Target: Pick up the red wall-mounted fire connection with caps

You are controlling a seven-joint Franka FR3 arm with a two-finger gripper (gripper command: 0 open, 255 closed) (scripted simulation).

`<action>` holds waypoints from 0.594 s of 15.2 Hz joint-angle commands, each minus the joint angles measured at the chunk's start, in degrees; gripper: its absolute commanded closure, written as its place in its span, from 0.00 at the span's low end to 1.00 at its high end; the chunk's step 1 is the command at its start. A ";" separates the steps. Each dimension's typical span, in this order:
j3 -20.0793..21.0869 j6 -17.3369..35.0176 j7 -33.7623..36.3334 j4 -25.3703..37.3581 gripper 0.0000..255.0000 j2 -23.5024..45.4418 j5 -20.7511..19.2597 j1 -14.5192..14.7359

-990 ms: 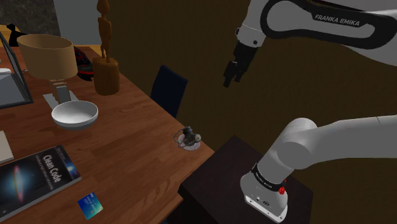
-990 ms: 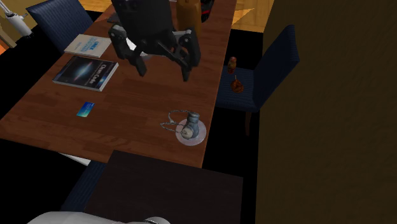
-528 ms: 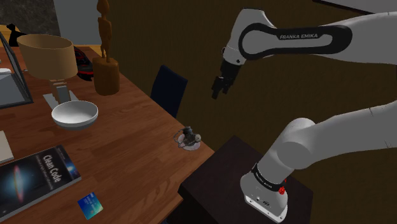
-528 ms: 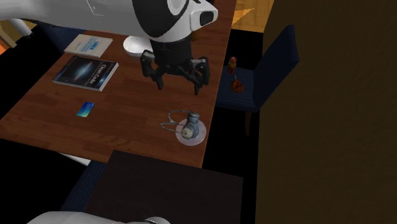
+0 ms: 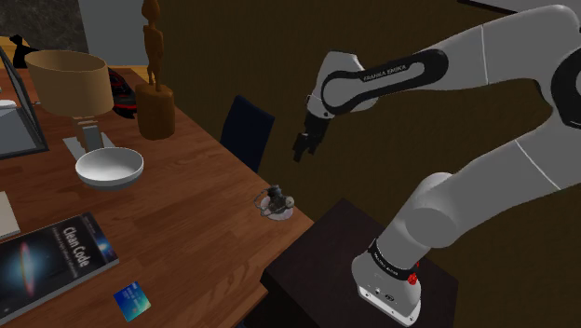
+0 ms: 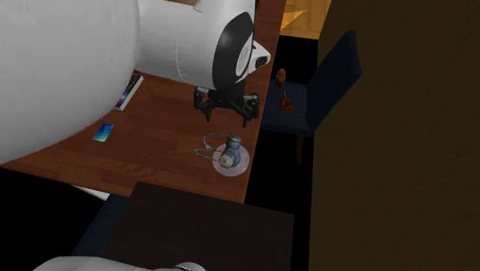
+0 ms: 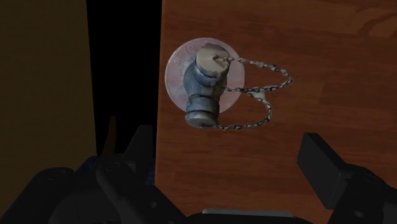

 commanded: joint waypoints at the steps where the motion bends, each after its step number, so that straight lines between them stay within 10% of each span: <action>1: -0.65 4.43 -1.41 -0.19 0.00 4.50 1.27 0.56; 9: -2.39 18.18 -11.39 3.97 0.00 24.43 10.84 2.36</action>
